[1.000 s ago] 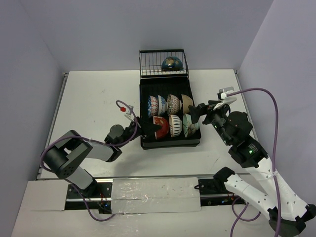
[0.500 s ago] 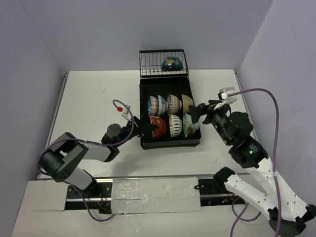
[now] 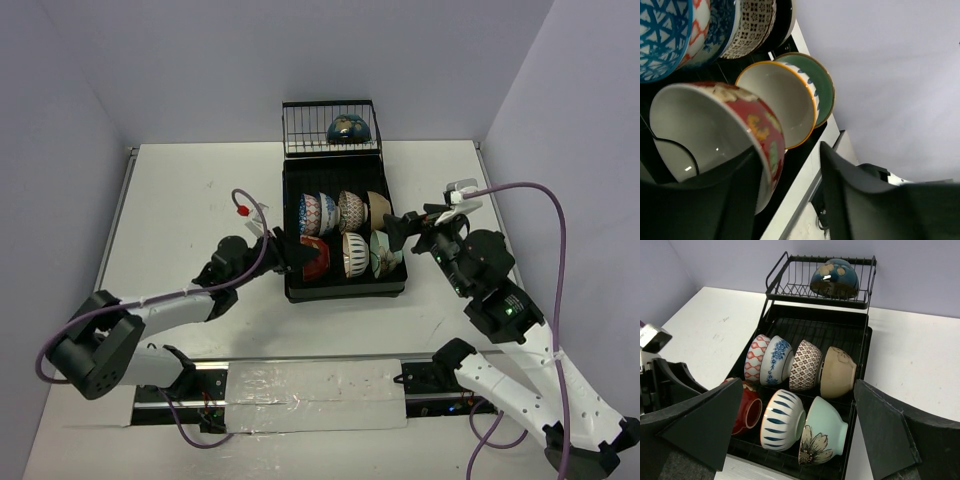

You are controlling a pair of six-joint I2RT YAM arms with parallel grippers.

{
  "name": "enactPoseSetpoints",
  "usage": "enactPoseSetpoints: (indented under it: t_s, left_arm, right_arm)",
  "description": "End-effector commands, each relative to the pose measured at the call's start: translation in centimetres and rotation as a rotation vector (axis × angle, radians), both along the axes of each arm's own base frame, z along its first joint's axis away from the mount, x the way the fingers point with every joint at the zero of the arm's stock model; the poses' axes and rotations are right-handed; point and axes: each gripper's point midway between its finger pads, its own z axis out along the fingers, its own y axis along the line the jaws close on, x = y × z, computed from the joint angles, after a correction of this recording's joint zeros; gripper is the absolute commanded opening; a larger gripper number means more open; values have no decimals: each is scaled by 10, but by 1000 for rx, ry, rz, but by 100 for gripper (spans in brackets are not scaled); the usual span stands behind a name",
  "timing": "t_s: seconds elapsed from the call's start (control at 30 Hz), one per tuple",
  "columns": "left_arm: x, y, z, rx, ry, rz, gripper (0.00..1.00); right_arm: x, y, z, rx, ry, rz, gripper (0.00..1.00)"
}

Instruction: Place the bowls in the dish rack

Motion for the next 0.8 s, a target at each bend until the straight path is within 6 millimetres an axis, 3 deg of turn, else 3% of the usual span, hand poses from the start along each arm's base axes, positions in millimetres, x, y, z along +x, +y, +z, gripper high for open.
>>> enactPoseSetpoints:
  t_s: [0.0,0.17,0.3,0.37,0.4,0.47,0.5,0.57,0.77]
  left_arm:
    - [8,4,21,77,-88,20,55]
    - [13,13,33,174,-109,53,82]
    - [16,28,62,240,-190,104,88]
    - [25,39,87,269,-238,175,90]
    - [24,51,85,329,-229,203,90]
    - [37,76,114,366,-243,356,94]
    - [36,91,105,441,-205,393,96]
    - [44,123,132,503,-234,546,99]
    - [34,203,171,653,-269,843,99]
  right_arm:
    - [1,-4,15,26,-59,-15,100]
    - [-2,-9,18,34,-68,-36,100]
    - [-6,-25,26,54,-90,-102,100]
    - [-9,-38,30,64,-104,-156,100]
    - [-11,-44,32,71,-111,-179,100]
    - [-17,-61,36,88,-135,-247,100]
    - [-20,-68,38,94,-145,-273,100]
    - [-28,-89,39,112,-166,-359,100]
    - [-49,-130,34,123,-201,-518,100]
